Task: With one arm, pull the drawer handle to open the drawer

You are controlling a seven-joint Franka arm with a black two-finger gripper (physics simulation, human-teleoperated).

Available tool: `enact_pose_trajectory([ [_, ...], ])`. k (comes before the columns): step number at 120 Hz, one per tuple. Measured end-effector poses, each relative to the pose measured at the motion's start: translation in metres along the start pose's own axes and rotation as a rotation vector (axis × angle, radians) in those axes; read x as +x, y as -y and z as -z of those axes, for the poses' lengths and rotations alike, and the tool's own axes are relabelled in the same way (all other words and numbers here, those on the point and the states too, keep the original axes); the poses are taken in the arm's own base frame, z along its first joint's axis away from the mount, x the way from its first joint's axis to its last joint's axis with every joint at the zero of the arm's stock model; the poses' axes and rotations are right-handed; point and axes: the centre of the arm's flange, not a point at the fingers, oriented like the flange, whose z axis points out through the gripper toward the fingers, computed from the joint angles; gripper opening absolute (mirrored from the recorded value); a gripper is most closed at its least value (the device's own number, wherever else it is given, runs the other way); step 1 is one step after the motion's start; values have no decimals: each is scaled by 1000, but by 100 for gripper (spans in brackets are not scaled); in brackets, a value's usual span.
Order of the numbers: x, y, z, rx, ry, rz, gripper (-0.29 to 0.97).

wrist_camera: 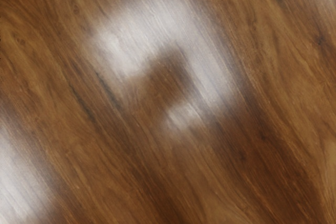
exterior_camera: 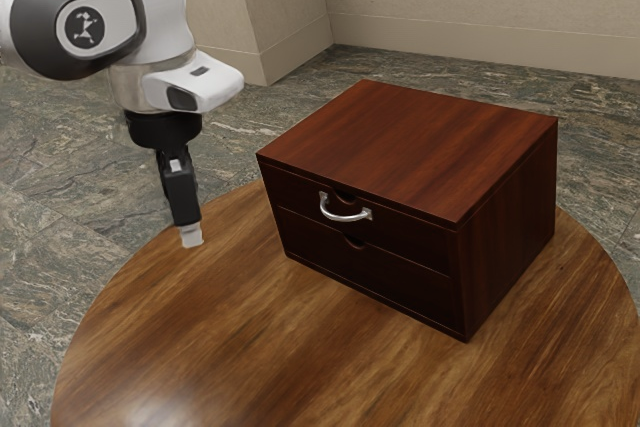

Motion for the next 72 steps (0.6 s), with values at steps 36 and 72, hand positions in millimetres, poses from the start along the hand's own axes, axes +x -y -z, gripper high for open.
enact_pose_trajectory([
  [36, 11, -1, 4, 24, -49, -134, 68],
  [72, 44, 12, -31, 219, -147, -378, 68],
])
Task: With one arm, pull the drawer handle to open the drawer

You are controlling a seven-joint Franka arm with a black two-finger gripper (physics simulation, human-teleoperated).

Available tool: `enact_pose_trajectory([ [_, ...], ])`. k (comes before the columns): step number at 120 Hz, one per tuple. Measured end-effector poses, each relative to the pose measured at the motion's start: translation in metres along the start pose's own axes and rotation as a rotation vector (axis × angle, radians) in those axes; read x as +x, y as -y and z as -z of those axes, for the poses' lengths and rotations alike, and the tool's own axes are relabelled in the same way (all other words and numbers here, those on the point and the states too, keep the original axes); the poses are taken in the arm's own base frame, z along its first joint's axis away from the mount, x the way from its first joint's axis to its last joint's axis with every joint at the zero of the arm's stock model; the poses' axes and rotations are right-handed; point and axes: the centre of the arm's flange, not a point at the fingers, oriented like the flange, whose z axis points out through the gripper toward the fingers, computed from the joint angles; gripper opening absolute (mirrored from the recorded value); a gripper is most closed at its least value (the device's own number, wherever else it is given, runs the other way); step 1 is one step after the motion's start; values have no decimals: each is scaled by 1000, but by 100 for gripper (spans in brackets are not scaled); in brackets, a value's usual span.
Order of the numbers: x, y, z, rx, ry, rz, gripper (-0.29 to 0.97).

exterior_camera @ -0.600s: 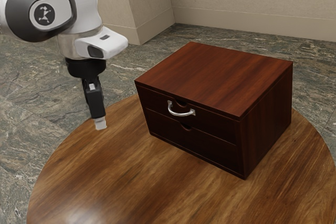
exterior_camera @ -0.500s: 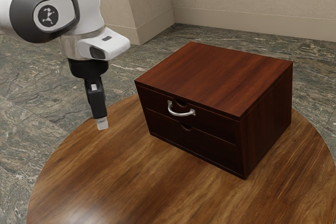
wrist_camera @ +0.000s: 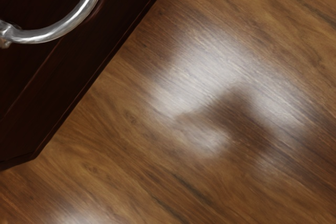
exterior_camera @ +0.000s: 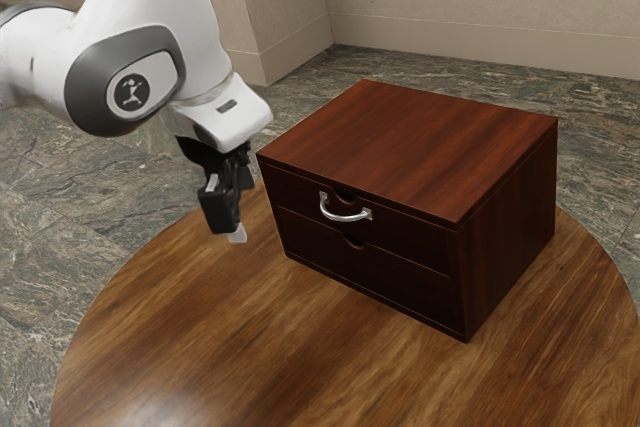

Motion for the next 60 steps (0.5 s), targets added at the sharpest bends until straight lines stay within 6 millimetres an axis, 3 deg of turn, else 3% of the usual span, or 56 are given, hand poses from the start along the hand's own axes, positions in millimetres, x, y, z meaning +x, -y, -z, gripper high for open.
enact_pose_trajectory([
  [18, -8, -22, -3, 111, -61, -119, 68],
  [34, 4, -30, 1, 196, -112, -212, 66],
  [60, 26, -22, -22, 235, -132, -306, 41],
])
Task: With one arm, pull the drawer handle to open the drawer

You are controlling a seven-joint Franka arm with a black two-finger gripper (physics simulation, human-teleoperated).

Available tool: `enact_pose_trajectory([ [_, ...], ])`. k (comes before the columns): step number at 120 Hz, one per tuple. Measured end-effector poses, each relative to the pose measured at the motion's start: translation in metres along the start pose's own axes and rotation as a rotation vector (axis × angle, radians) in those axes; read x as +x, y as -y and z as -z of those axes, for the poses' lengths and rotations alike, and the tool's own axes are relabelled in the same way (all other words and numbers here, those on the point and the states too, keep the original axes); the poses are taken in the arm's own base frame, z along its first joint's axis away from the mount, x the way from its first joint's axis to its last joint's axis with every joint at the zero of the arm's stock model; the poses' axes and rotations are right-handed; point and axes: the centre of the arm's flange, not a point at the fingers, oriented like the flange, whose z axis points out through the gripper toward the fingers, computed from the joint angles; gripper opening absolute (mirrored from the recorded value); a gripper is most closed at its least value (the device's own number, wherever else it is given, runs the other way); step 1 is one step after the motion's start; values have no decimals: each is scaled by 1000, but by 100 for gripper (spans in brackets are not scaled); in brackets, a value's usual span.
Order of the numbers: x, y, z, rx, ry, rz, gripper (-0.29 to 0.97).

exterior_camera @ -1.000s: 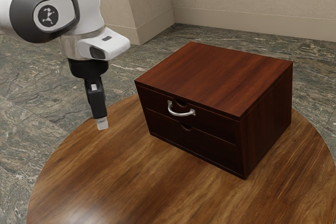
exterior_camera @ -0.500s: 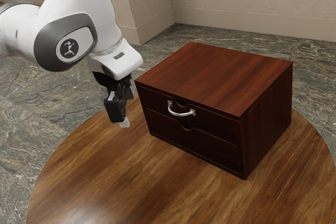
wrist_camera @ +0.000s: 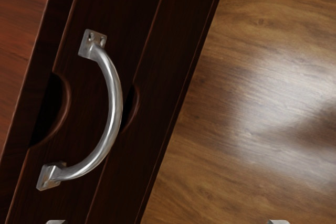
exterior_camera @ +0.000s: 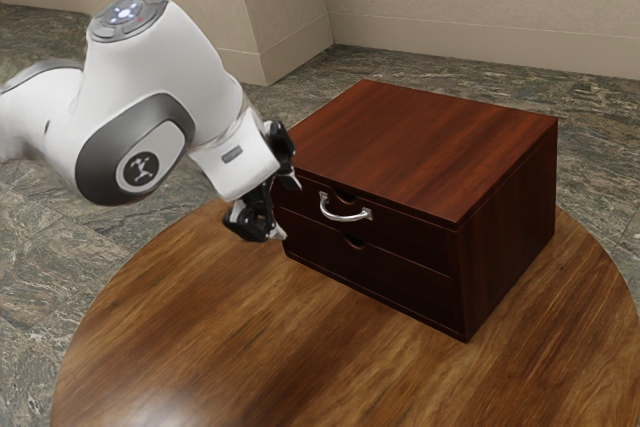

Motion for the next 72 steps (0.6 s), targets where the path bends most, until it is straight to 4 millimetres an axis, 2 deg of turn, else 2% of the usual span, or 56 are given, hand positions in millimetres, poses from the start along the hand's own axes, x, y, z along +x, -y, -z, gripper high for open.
enact_pose_trajectory([
  [27, 10, 10, -29, 29, -12, -66, 30],
  [72, 18, 16, -43, 71, -39, -131, 25],
])
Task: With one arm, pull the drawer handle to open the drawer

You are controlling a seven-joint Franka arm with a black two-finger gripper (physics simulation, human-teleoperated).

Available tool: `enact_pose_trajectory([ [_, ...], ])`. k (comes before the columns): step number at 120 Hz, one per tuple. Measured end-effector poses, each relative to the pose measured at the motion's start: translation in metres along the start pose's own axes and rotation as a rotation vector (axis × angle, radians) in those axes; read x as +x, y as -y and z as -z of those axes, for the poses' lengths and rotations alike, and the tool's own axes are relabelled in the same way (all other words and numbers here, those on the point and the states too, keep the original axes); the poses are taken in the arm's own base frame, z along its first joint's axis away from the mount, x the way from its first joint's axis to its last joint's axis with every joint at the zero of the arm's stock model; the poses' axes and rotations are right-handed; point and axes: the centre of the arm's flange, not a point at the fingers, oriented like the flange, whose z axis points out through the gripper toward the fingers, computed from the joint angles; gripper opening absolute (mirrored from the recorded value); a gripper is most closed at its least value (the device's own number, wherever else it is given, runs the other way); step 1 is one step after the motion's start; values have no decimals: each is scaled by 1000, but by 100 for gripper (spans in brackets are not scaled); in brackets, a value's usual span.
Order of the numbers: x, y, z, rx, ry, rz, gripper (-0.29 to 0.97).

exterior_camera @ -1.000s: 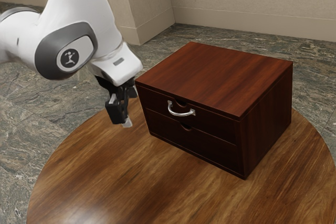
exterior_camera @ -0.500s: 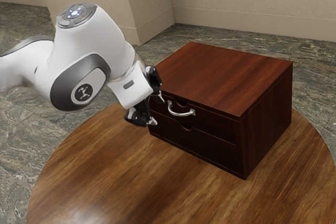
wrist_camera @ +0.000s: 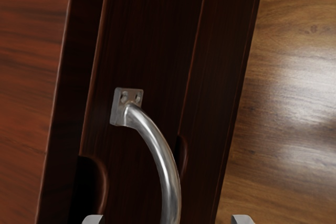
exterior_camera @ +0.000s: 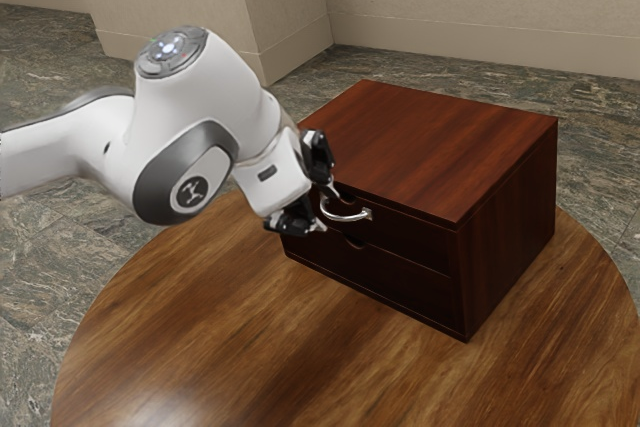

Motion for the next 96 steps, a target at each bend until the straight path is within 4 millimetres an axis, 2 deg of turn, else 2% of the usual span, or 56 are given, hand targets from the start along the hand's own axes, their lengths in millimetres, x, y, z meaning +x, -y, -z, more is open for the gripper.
enact_pose_trajectory([
  [20, 6, -2, -11, -14, -11, -18, 20],
  [44, -1, -18, -20, -49, -32, 0, 3],
  [62, -5, -29, -8, -42, -44, -1, -5],
  [96, -18, -78, 14, -40, -63, -7, -10],
])
